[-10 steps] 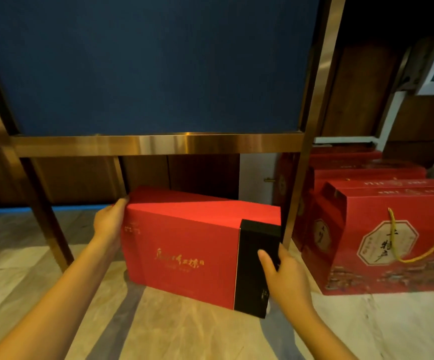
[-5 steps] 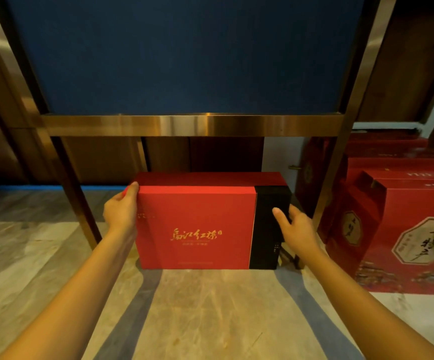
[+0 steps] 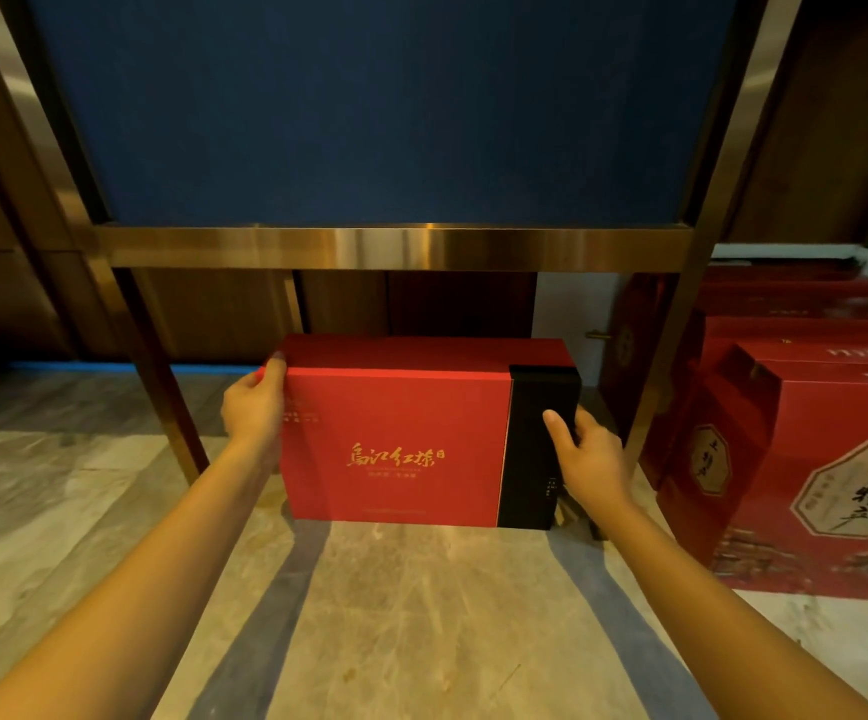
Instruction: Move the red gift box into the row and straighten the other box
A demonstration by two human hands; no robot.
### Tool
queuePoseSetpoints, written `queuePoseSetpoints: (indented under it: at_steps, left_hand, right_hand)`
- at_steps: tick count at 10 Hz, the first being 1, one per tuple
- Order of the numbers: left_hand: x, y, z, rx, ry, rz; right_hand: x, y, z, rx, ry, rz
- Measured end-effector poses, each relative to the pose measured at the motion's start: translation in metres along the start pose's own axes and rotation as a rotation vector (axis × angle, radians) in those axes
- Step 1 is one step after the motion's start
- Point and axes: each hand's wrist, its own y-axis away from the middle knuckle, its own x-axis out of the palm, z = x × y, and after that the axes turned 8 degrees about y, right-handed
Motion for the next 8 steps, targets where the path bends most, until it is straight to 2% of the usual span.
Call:
queuePoseSetpoints:
  at_steps: [3,5,6,7,8]
  left_hand:
    - [0.007,0.019,0.003,0.074,-0.144,-0.003]
    - [0.003,0.046,0.029,0.094,-0.199,0.053]
    - [-0.003,0.054,0.050,0.081,-0.395,0.076]
    - [-0.003,0.073,0.065,-0.021,-0.686,0.159]
    - [0.007,0.093,0.081,-0.066,-0.850,0.343]
  right_hand:
    - [0.005,0.007,-0.002,-0.004,-0.013,-0.011]
    - [0.002,0.007,-0.013,0.045,0.015,0.171]
    - [0.005,0.007,-0.023,0.086,0.115,0.303]
    - [0.002,0.015,-0.027,0.093,0.191,0.425]
    - [0.001,0.025,-0.035,0.048,0.237,0.515]
